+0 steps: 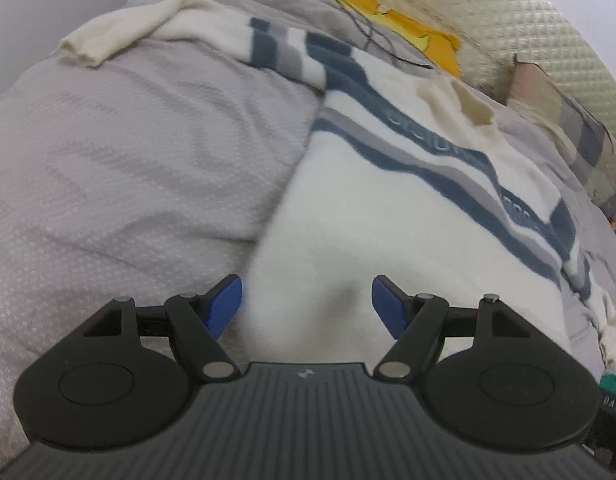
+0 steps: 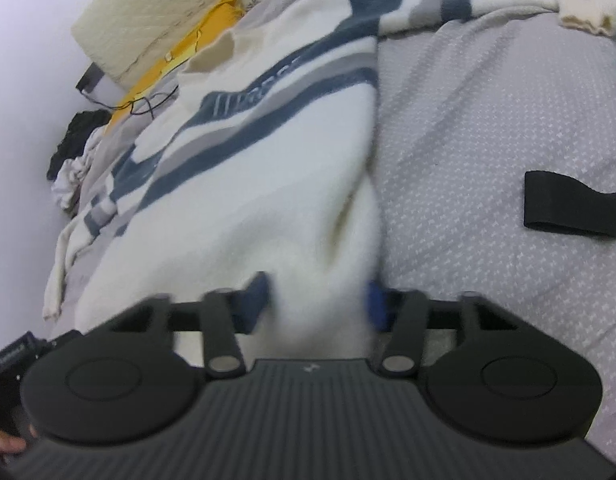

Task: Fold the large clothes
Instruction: 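Grasp the sweater hem with both grippers, pull it straight, then open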

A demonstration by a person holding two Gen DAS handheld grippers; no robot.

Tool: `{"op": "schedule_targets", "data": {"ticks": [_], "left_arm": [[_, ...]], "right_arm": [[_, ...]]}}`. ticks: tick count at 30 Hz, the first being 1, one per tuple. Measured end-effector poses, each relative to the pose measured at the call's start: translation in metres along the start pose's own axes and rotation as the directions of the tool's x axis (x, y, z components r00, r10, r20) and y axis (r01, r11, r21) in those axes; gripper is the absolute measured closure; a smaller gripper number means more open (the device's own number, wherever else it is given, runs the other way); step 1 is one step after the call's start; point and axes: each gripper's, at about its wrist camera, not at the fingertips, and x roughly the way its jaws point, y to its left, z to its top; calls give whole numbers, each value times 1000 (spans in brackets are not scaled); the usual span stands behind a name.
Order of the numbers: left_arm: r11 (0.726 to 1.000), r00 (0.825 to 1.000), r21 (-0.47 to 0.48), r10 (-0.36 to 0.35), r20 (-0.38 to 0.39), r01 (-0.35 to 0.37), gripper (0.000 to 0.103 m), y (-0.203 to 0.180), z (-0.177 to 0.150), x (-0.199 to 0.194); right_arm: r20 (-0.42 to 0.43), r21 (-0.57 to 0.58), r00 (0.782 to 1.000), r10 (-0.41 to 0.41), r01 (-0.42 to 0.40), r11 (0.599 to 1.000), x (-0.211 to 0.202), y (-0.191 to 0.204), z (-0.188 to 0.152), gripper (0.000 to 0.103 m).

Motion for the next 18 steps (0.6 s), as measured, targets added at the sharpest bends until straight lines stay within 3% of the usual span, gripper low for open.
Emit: {"op": "schedule_targets", "data": {"ticks": [3,10,14,18], "left_arm": [[1000,1000,-26,-1,-24,0,27,4,1,3],[999,997,-21,-35,-65,34,27,4,-1,2],[999,996,-5,-40,-75,40,27,1,-2,4],[998,992,-12,-61,-113,60,27,1,-2,11]], "right_arm": [[9,-2,999,34,-34,999,-6,3,1,90],[114,7,986,119,-121,993,-44,6,3,94],[166,59,985,36,-47,997,-54,-7,8,94],[145,132,989,-24,5,991,-45,-24,9,94]]}}
